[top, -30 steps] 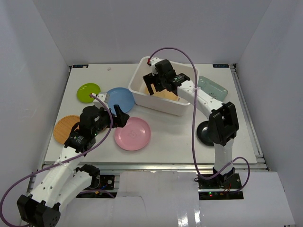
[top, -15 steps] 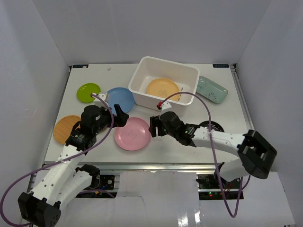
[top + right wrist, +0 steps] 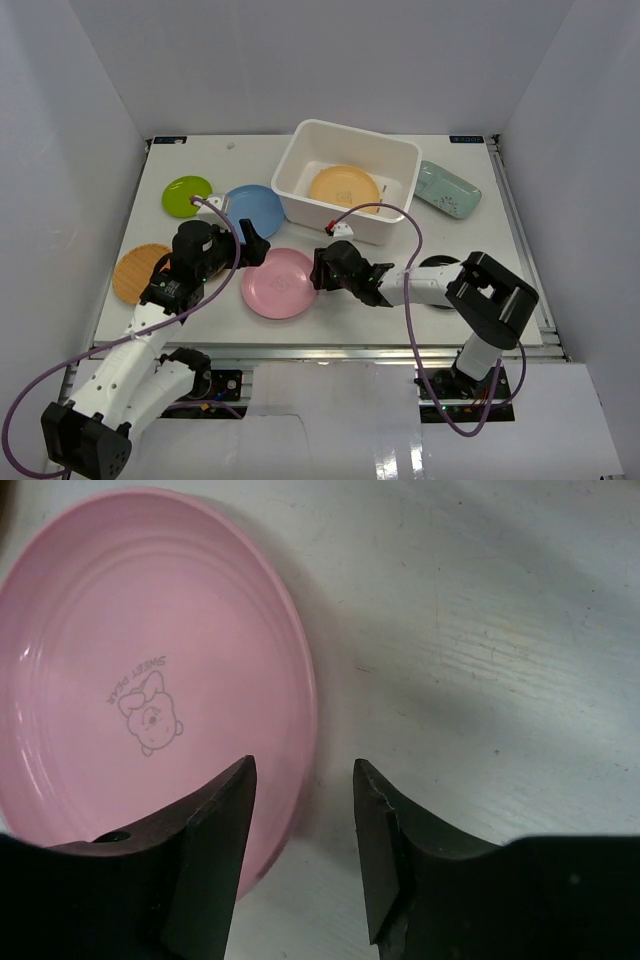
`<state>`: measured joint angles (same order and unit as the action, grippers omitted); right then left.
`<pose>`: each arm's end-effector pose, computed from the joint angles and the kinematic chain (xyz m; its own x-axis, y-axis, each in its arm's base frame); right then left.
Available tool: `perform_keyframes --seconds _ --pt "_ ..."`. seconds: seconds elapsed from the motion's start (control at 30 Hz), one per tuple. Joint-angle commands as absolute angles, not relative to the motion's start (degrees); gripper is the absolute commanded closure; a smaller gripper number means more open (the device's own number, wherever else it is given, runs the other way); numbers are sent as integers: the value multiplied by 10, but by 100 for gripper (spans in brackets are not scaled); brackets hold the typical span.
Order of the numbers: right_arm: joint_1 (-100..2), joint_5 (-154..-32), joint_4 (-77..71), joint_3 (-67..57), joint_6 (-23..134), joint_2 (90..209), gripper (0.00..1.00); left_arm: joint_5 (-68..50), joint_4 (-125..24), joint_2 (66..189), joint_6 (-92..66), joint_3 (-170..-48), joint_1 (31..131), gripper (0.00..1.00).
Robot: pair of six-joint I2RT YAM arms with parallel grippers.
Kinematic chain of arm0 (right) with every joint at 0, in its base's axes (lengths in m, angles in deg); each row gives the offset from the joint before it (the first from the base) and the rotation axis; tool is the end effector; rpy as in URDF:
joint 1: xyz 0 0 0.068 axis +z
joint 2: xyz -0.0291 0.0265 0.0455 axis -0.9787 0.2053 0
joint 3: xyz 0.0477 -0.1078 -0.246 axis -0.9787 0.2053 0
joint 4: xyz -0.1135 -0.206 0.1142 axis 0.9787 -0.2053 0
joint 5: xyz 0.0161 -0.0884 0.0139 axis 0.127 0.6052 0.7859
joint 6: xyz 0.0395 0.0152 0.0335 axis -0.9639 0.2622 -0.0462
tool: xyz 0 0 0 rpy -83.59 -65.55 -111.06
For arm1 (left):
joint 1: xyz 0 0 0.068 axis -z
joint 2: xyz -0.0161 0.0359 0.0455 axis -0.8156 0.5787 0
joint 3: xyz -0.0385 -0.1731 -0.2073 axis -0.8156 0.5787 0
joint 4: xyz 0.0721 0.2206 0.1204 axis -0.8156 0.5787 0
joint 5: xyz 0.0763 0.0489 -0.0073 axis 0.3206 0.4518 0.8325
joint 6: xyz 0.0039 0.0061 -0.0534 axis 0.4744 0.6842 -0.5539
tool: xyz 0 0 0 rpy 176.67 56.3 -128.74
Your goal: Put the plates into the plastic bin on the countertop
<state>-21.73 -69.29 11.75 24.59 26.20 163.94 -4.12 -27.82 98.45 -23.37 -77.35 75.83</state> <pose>0.1953 0.2760 0.1681 -0.6524 0.0424 -0.7567 -0.3539 0.8659 0.3536 0.1733 -0.0695 0.2886 -0.5441 -0.1813 -0.8192 0.2296 0.9069 -0.3532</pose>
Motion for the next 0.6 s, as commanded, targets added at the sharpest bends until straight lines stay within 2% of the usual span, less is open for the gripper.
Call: perform_keyframes --seconds 0.0,0.1,0.13,0.17,0.2,0.23,0.37,0.57 --pt "-216 -666 146 228 247 1657 51 -41 -277 985 -235 -782 754 4" --pt "-216 -669 139 228 252 1663 54 -44 -277 985 -235 -782 752 4" --pt "-216 -671 137 228 253 1663 61 -44 -278 986 -235 -783 752 4" --pt "-216 -671 134 228 256 1661 75 -45 -278 985 -236 -783 752 4" --pt "-216 -670 131 234 260 1659 81 -45 -278 985 -235 -782 751 4" --pt "-216 -669 129 237 262 1647 92 -45 -278 985 -235 -782 752 4" --pt "-216 -665 101 254 286 1590 92 -46 -278 986 -235 -782 752 4" --pt "-216 -695 19 236 361 1418 92 -42 -278 986 -236 -785 751 4"
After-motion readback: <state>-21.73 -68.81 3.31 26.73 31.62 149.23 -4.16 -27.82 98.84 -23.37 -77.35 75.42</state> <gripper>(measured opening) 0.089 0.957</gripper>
